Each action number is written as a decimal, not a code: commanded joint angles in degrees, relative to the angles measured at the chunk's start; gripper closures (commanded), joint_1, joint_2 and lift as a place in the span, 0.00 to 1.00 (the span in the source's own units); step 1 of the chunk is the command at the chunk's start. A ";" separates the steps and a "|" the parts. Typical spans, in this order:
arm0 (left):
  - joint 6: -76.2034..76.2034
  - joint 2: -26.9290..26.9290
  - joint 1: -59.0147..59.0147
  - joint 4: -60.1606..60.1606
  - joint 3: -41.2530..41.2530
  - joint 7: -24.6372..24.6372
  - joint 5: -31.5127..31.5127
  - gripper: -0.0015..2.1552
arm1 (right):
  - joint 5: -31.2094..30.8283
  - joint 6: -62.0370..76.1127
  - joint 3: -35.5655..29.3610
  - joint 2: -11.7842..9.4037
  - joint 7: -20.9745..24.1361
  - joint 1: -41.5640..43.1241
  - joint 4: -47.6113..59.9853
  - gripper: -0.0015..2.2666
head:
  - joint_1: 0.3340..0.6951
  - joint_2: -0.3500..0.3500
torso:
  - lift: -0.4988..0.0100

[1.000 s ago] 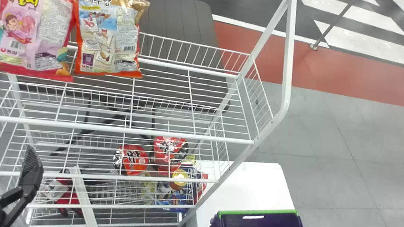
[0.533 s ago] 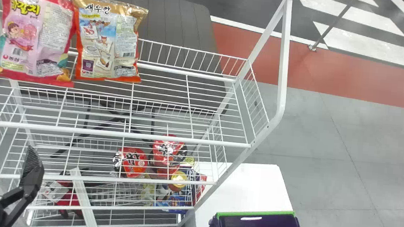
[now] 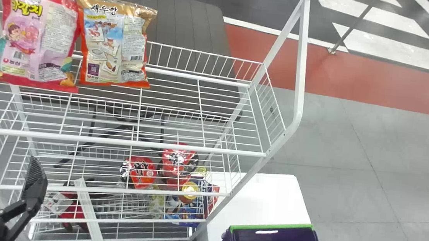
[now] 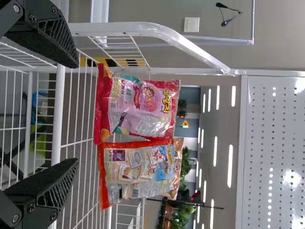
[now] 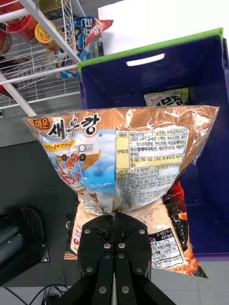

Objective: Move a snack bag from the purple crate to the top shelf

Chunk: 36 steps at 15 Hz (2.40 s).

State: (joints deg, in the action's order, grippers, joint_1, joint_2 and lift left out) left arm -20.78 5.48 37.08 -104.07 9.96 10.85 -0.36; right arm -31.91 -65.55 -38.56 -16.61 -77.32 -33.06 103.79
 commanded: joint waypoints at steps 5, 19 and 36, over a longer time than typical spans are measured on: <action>0.18 -0.03 -0.17 0.36 1.29 0.75 0.89 0.06 | 6.42 -5.78 -4.07 5.80 -1.00 -1.39 19.61 0.80 | 1.00 0.00 | 0.98; -0.35 -0.03 1.59 -0.26 1.38 2.33 1.50 0.06 | 12.04 -24.53 3.32 16.67 2.09 6.70 52.04 0.80 | 1.00 0.02 | 0.98; -0.70 0.23 0.80 0.71 1.47 1.19 2.03 0.06 | 25.58 -13.51 22.91 16.67 38.82 14.61 49.06 0.80 | 1.00 0.31 | 0.98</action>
State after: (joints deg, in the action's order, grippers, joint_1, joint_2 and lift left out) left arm -21.71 5.71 38.30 -103.54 11.29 12.07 1.41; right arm -7.55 -80.52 -16.08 0.00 -38.93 -19.87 153.87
